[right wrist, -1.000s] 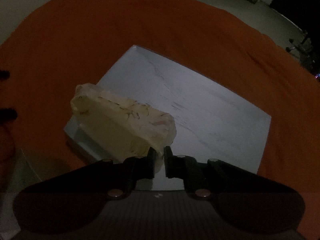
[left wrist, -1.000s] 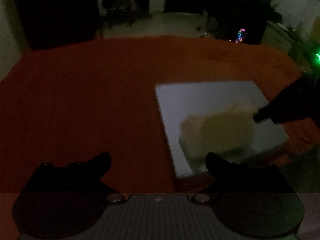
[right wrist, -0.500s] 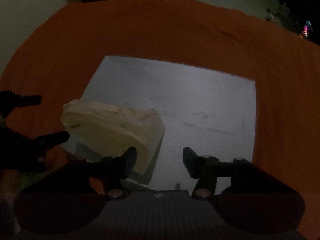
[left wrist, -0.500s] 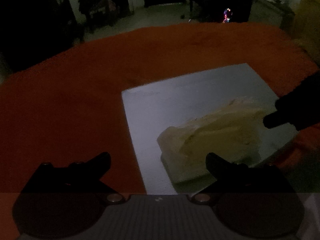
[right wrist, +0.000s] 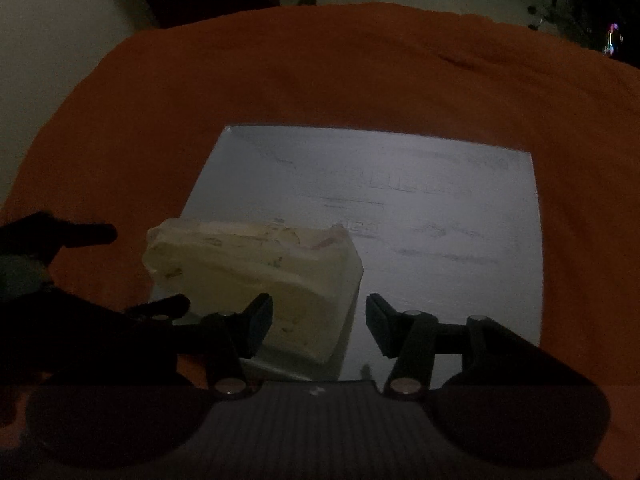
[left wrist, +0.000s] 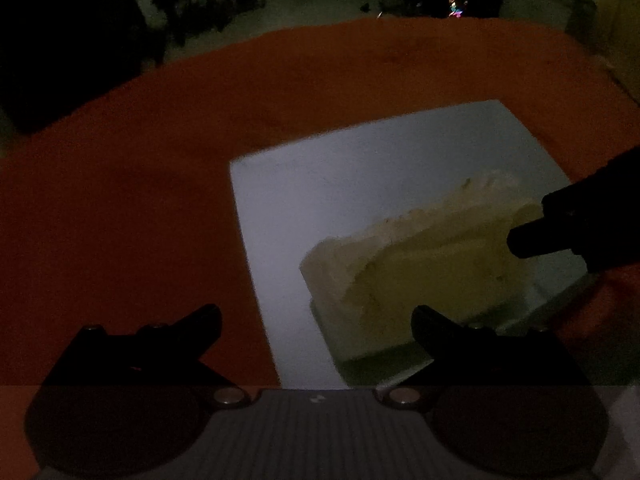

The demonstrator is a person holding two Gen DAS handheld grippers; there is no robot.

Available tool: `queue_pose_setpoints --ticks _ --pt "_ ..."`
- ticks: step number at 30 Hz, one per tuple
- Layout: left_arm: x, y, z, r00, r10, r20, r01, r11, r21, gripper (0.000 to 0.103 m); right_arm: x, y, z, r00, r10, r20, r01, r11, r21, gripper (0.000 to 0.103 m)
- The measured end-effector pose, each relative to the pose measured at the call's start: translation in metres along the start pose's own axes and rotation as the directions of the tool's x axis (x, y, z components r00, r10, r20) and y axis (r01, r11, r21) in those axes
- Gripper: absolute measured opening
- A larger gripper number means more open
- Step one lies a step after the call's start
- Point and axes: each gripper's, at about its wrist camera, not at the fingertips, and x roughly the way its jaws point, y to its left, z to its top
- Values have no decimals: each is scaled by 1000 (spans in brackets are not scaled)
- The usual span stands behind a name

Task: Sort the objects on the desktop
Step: 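Lower both grippers onto the cream paper-wrapped block on the board, then close both grippers on the paper-wrapped block and lift it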

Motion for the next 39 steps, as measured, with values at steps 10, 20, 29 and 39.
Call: queue_pose_setpoints --ticks 10,20,29,39 --pt "3 15 7 998 -65 -6 64 995 -81 93 6 -3 -4 996 -84 33 84 996 12 56" --pt "8 22 9 995 -100 13 101 984 -150 65 7 -1 -2 995 -65 70 65 998 4 23" --pt "10 31 9 981 -189 43 194 959 -207 12 8 2 -8 999 -26 40 26 1000 -5 7" --pt "-26 38 34 964 -252 90 266 937 -226 12 -36 -3 12 998 -5 68 2 999 37 7"
